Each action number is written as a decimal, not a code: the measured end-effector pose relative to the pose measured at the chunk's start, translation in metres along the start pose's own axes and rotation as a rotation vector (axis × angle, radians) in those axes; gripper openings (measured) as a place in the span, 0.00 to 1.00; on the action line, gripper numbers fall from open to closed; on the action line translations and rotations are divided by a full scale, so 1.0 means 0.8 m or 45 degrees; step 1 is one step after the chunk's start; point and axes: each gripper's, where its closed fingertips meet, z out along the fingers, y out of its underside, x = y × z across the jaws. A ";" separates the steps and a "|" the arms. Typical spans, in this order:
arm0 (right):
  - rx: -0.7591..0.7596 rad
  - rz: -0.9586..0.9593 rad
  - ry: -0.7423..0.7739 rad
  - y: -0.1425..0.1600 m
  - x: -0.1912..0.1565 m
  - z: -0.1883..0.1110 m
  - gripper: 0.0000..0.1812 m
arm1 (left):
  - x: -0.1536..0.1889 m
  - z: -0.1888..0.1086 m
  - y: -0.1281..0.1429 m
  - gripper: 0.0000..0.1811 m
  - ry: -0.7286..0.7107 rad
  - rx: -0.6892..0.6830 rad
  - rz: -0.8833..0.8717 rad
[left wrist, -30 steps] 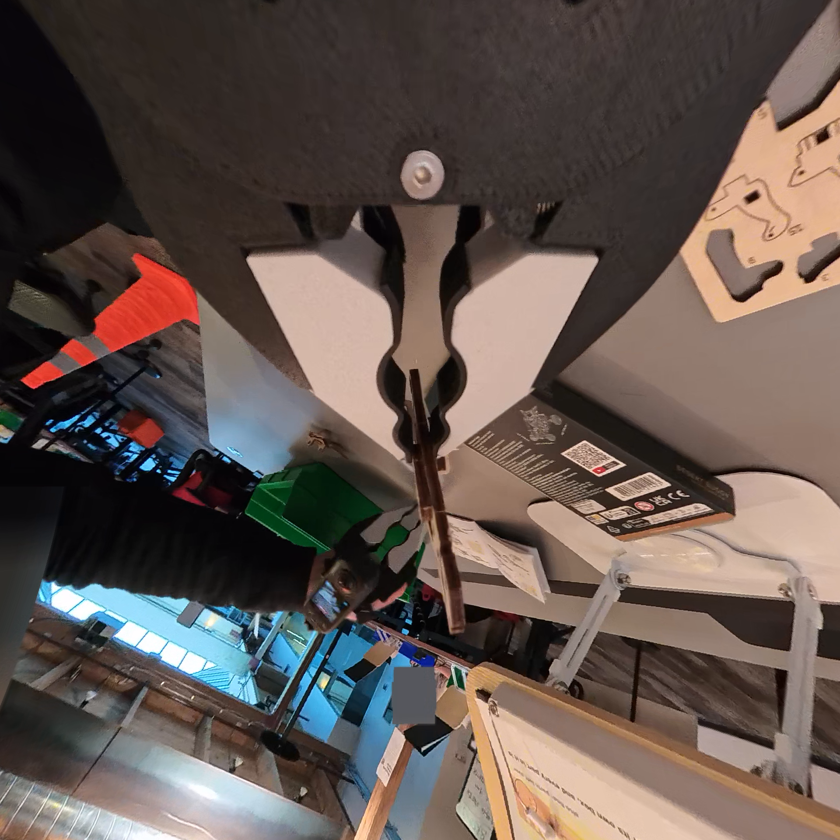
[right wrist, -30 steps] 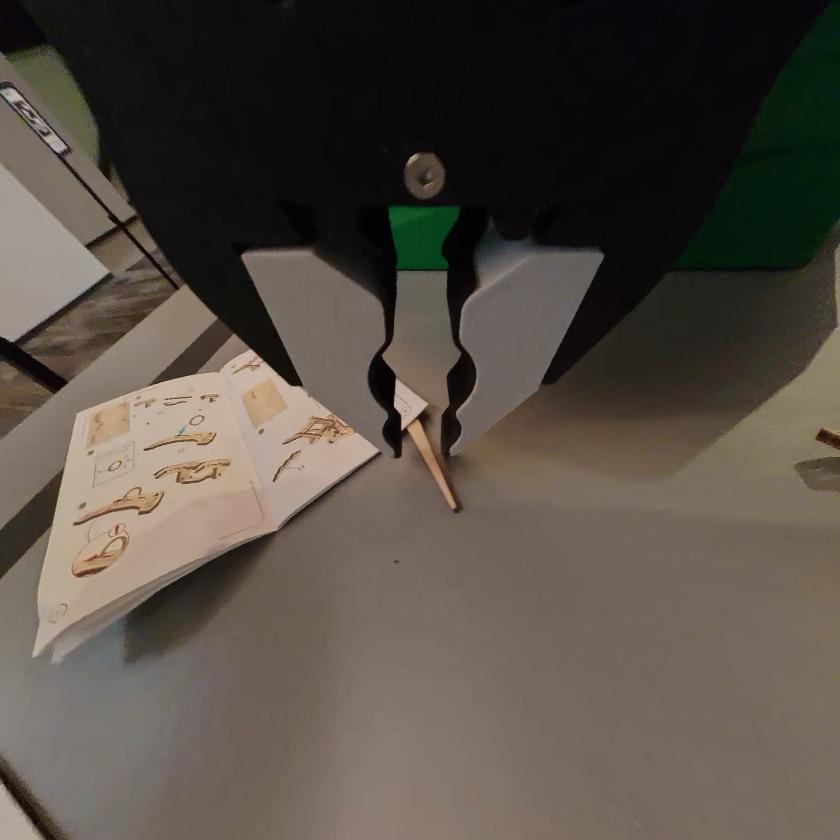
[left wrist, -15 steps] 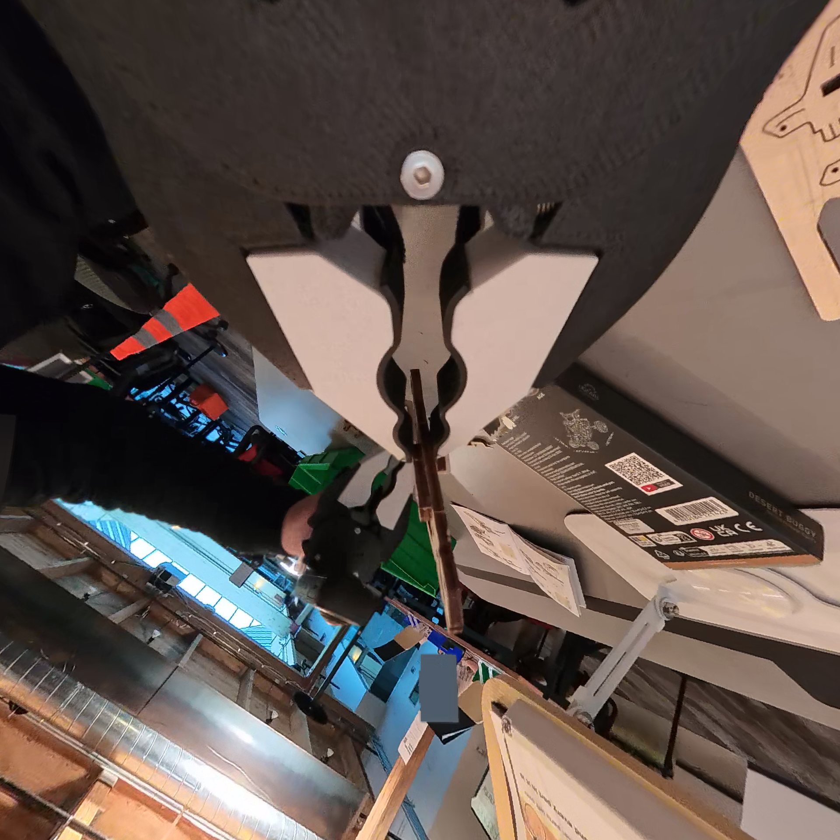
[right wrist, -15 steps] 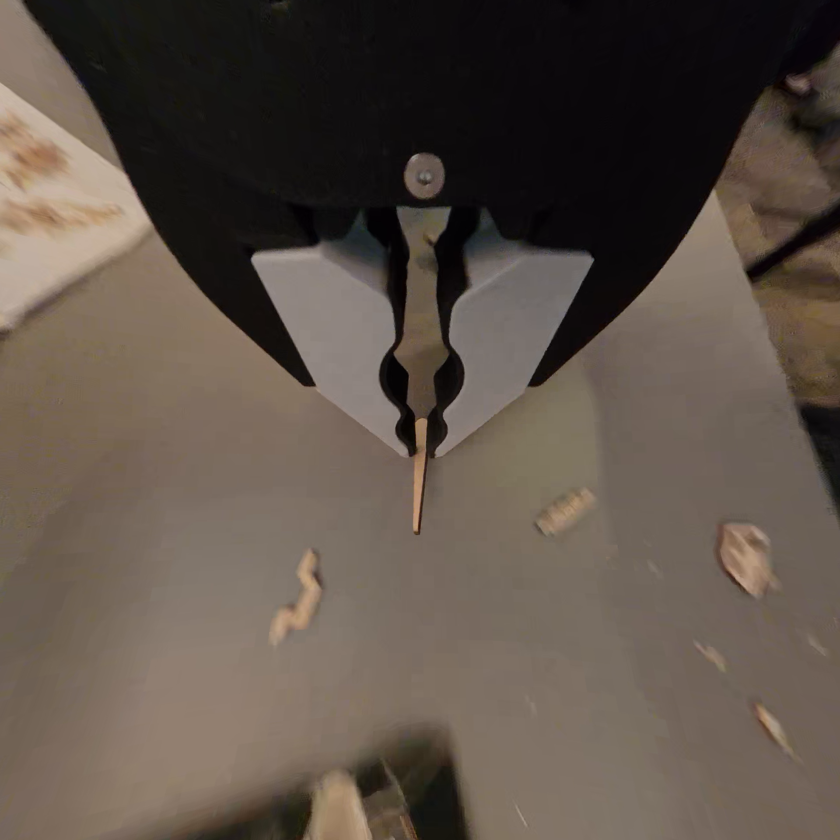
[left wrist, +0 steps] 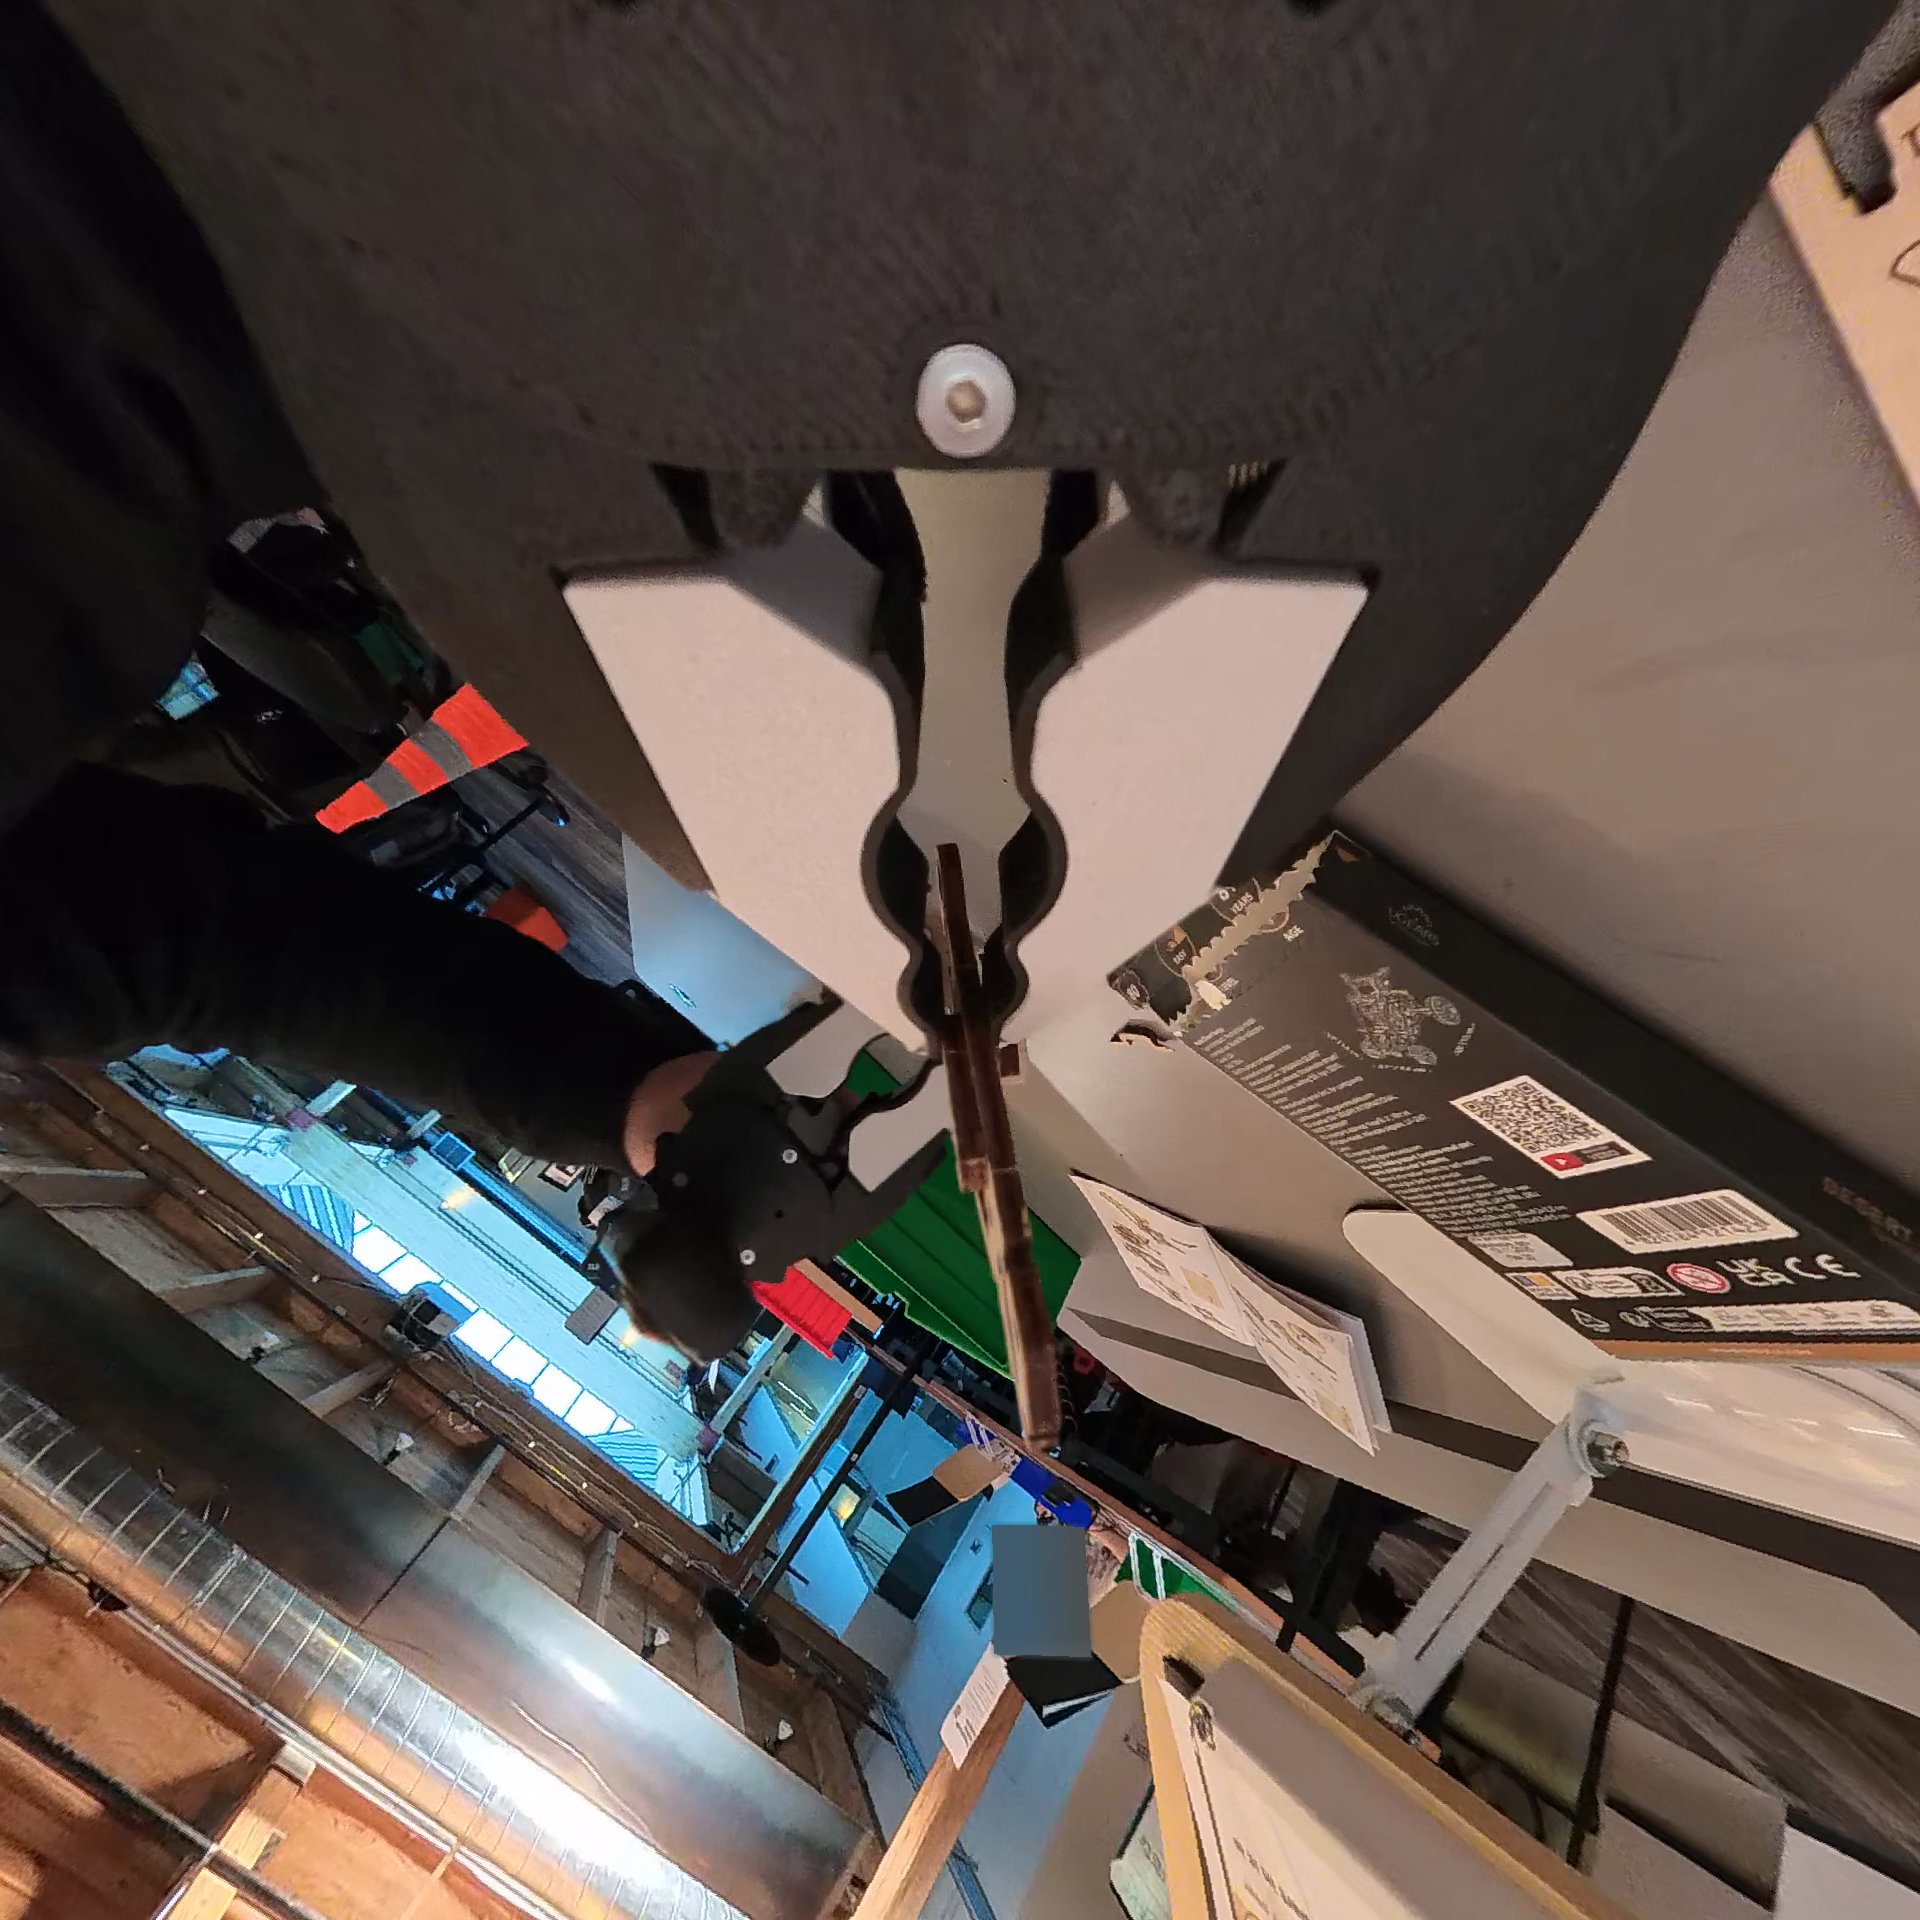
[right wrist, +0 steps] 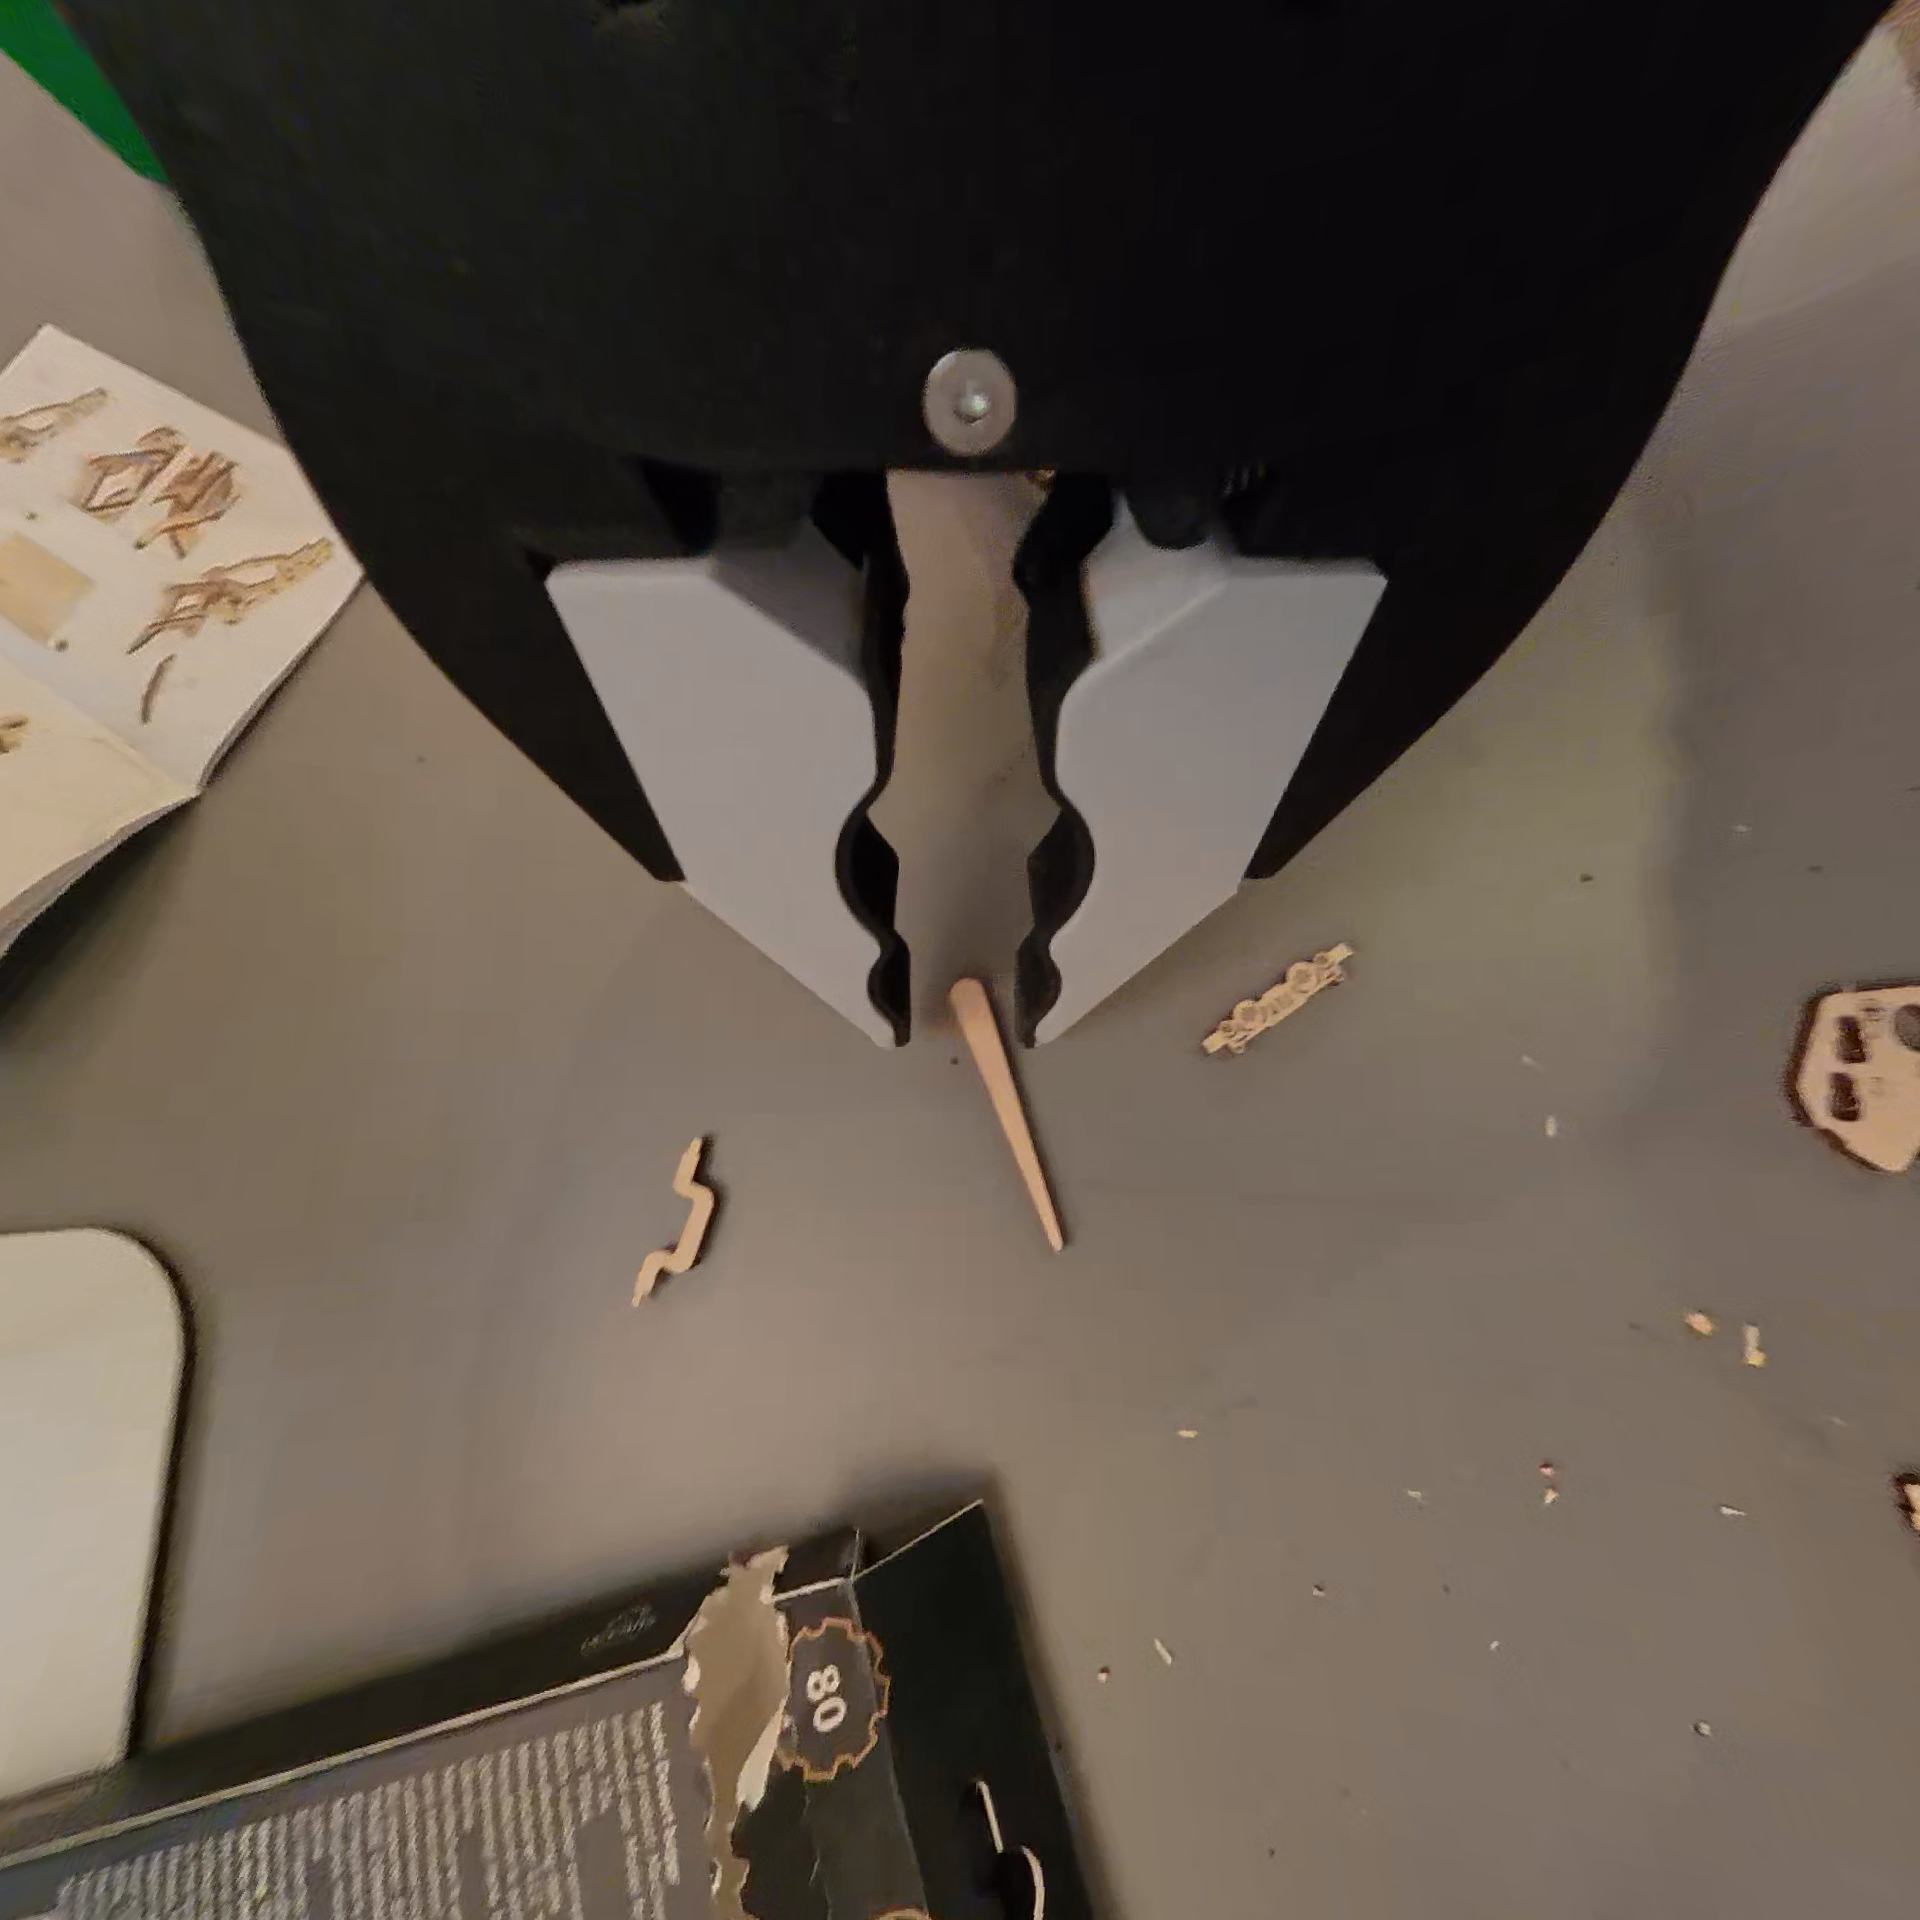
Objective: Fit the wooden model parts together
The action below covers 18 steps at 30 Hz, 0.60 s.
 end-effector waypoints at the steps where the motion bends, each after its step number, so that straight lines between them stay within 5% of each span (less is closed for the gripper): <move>1: -0.001 -0.009 -0.016 0.000 0.000 0.004 0.08 | 0.001 0.001 0.001 0.02 0.003 -0.005 0.000; 6: 0.063 0.104 -0.134 -0.014 -0.005 0.007 0.01 | -0.001 0.004 0.002 0.02 -0.001 -0.001 -0.002; 14: 0.566 0.540 -0.361 -0.132 -0.038 -0.051 0.01 | -0.006 0.015 0.003 0.02 -0.096 -0.037 0.193; 18: 0.648 0.665 -0.390 -0.156 -0.042 -0.056 0.01 | -0.008 0.019 0.004 0.02 -0.192 -0.072 0.374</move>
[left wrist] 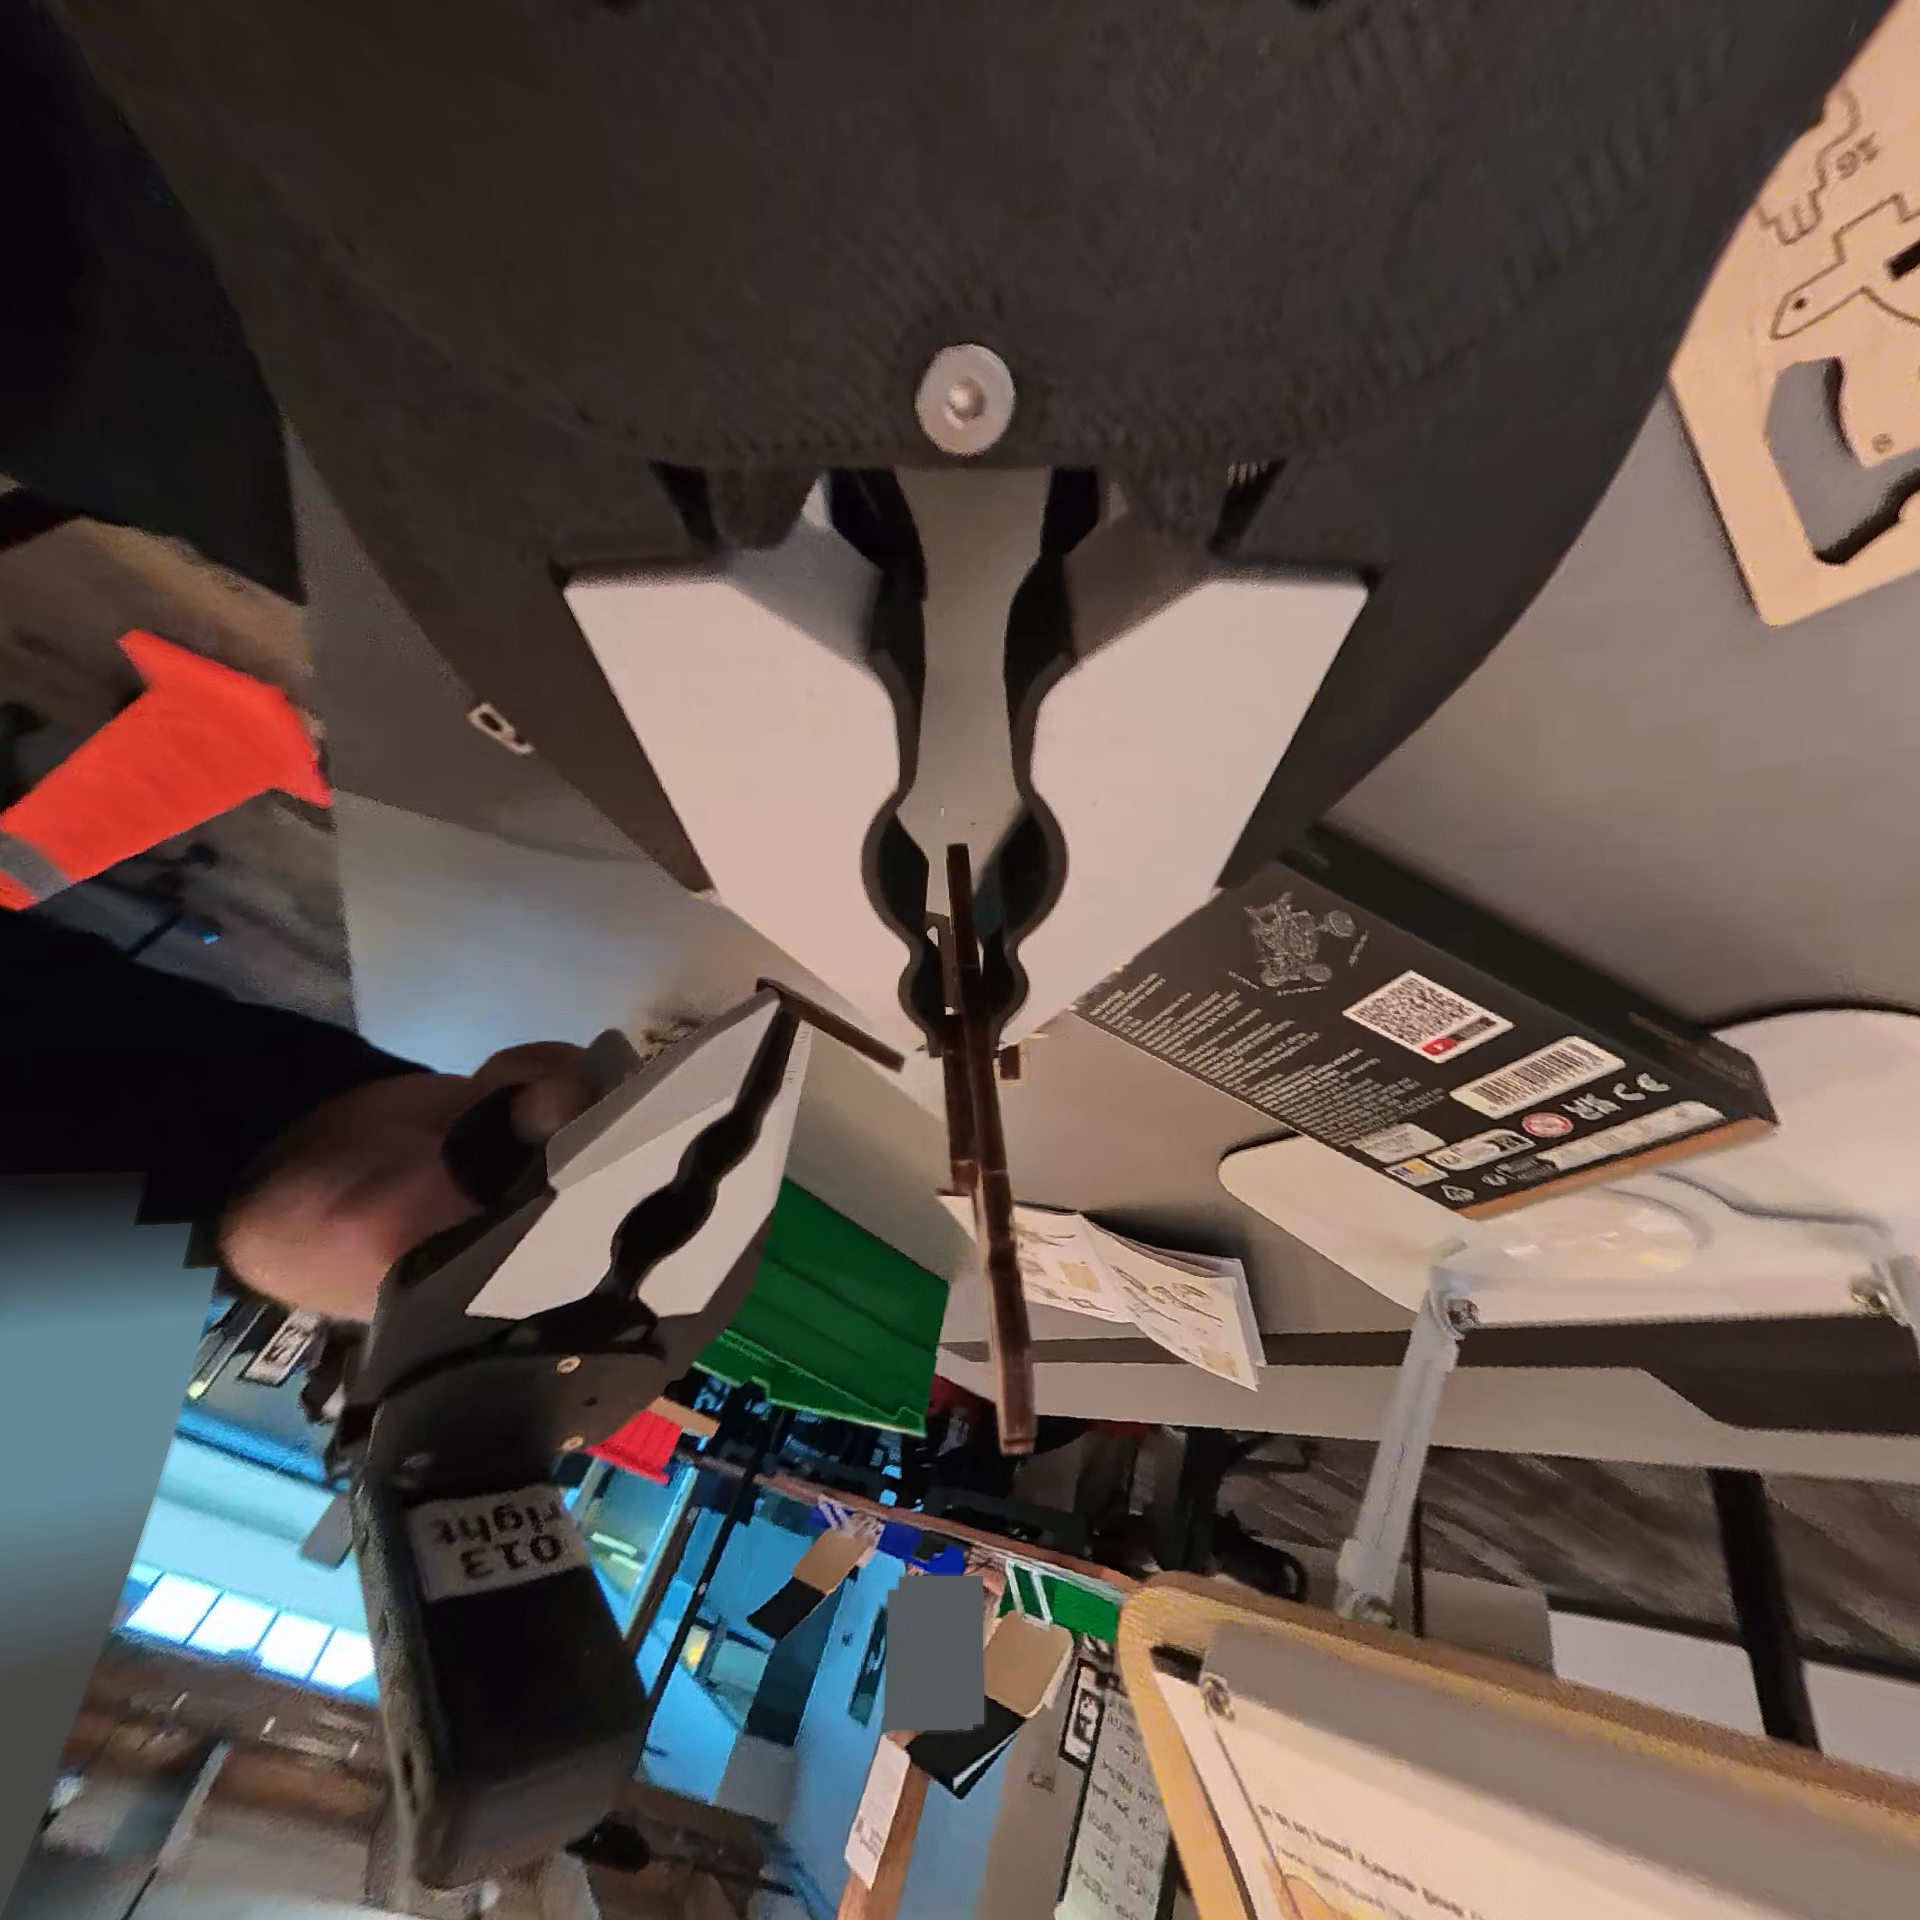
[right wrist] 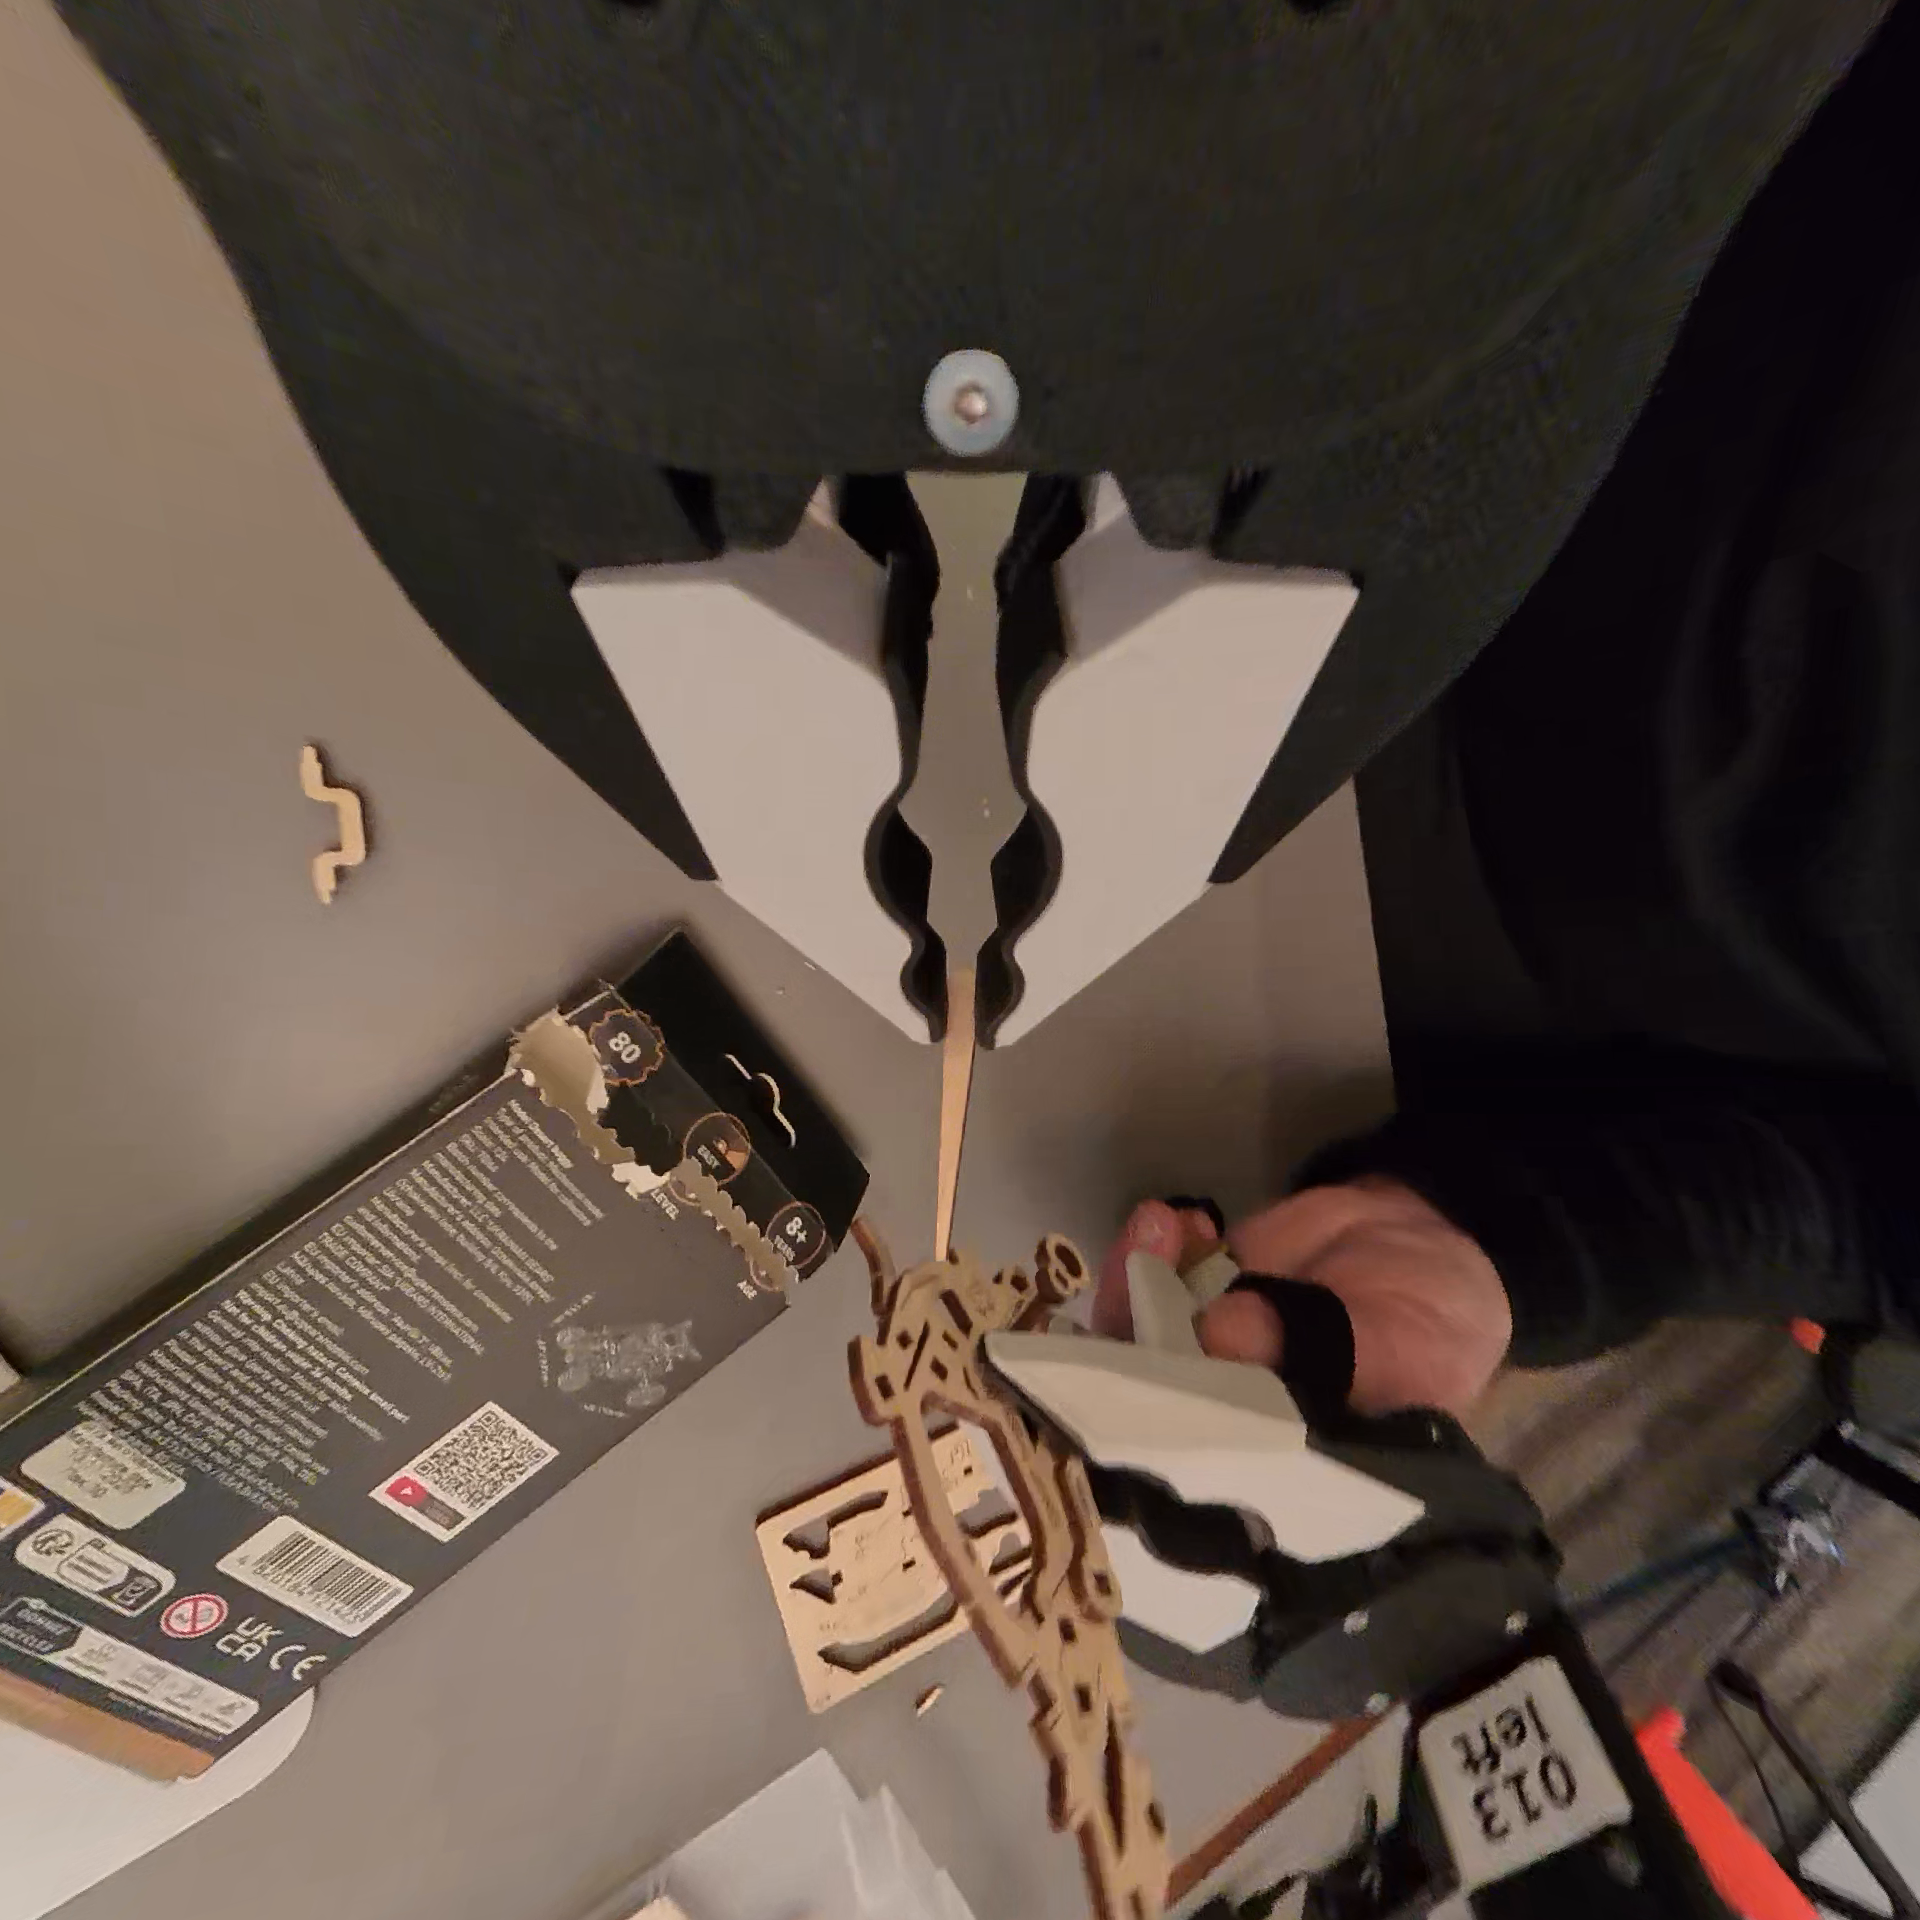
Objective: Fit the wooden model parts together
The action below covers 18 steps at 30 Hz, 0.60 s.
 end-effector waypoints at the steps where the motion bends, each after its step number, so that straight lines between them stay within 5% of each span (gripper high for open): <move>1: 0.024 0.042 -0.027 -0.003 -0.003 0.002 0.01 | 0.001 0.001 0.000 0.02 -0.016 -0.001 0.041; 6: 0.186 0.279 -0.225 -0.015 -0.017 0.011 0.01 | 0.010 0.003 -0.001 0.02 -0.059 -0.009 0.260; 18: 0.288 0.431 -0.269 -0.012 -0.012 0.006 0.01 | 0.010 0.008 0.000 0.02 -0.144 -0.077 0.583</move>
